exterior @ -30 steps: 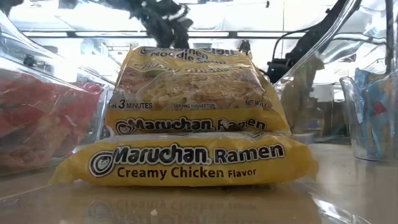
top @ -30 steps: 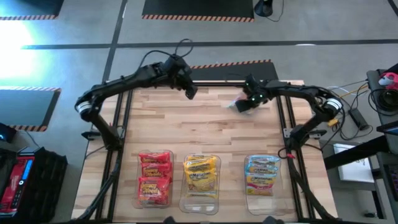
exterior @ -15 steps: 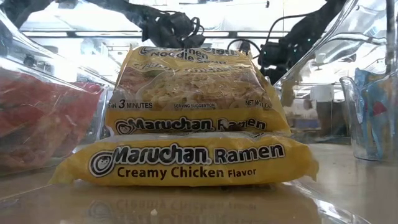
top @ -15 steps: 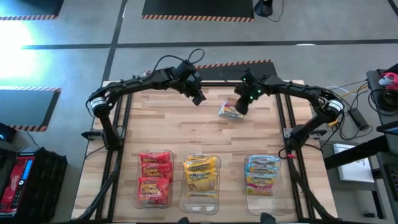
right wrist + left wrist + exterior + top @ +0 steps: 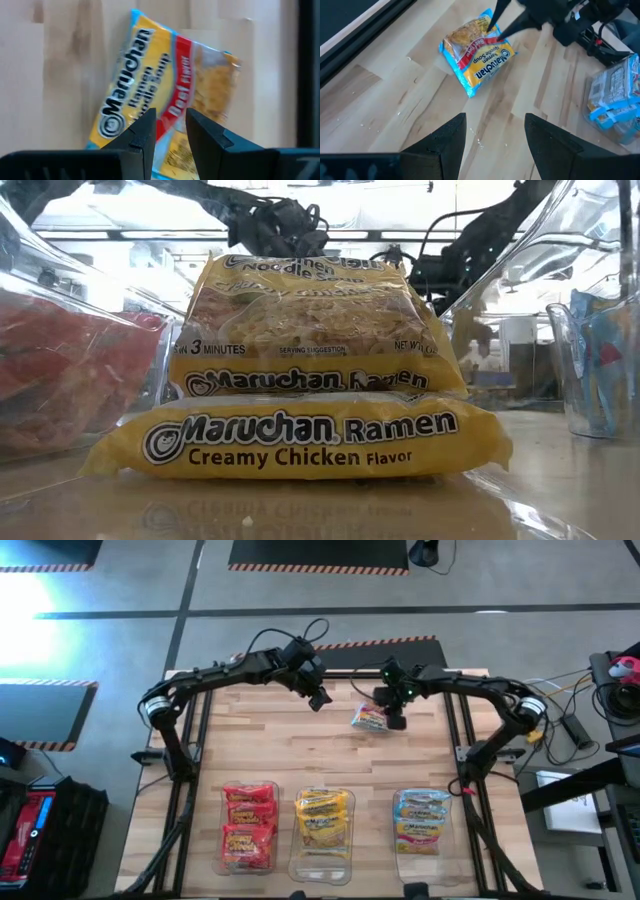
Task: Sort Maruchan noodles
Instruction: Put the blue noodle pack into the right transparent bin
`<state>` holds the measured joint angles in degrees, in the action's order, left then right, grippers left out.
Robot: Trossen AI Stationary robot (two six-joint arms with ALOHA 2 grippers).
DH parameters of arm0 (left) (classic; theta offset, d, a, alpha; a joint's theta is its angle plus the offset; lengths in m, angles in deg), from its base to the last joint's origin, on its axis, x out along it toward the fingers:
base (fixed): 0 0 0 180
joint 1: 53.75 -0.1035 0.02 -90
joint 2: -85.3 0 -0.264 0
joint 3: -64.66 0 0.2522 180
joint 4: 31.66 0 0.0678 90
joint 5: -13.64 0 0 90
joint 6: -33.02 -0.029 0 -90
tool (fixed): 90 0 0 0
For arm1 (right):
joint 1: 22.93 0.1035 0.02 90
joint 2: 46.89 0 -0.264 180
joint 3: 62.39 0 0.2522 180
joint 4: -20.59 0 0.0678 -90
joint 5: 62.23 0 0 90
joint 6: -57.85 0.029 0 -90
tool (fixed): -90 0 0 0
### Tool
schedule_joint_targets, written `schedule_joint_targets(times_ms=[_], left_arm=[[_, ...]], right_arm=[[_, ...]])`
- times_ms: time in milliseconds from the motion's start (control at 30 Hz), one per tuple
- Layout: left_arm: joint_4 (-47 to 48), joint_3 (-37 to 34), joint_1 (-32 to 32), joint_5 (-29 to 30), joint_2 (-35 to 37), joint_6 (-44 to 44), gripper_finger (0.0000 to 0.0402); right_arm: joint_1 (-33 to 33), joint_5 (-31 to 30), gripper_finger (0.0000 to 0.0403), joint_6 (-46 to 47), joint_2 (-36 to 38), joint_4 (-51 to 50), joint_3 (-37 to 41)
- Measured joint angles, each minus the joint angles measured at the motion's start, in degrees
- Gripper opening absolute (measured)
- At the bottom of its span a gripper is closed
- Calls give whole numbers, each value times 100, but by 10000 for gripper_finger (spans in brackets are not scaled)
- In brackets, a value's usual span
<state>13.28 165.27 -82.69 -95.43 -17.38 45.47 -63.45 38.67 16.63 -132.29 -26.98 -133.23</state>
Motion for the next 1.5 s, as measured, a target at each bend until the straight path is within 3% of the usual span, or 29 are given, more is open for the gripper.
schedule_joint_targets(times_ms=[133, 300, 433, 600, 833, 933, 1033, 1367, 1500], left_arm=[[-13, -1, 2, 0, 7, -84, 184], [-13, -1, 0, 0, 7, -129, 184], [-17, 0, 2, 0, 7, -129, 184], [-22, 0, 0, 0, 7, -129, 184], [-24, 0, 0, 0, 7, -129, 184], [-23, 0, -4, 0, 9, -127, 184], [-19, 0, -4, 0, 10, -127, 184], [20, 0, -2, 0, 15, -148, 184], [20, 0, -2, 0, 22, -193, 184]], right_arm=[[198, -90, 97, -159, -217, -45, 0], [396, -679, 97, -229, -462, -50, -2], [431, -829, 97, 406, -561, -85, -23], [426, -787, 97, 2460, -714, -331, -48], [437, -235, 97, 7162, -813, -207, -31], [499, -25, 97, 7776, -621, 276, -8], [525, 45, 98, 7366, -296, 455, -50], [662, -19, 97, 2127, -54, 600, -135], [691, -55, 97, 1018, -278, 540, -101]])
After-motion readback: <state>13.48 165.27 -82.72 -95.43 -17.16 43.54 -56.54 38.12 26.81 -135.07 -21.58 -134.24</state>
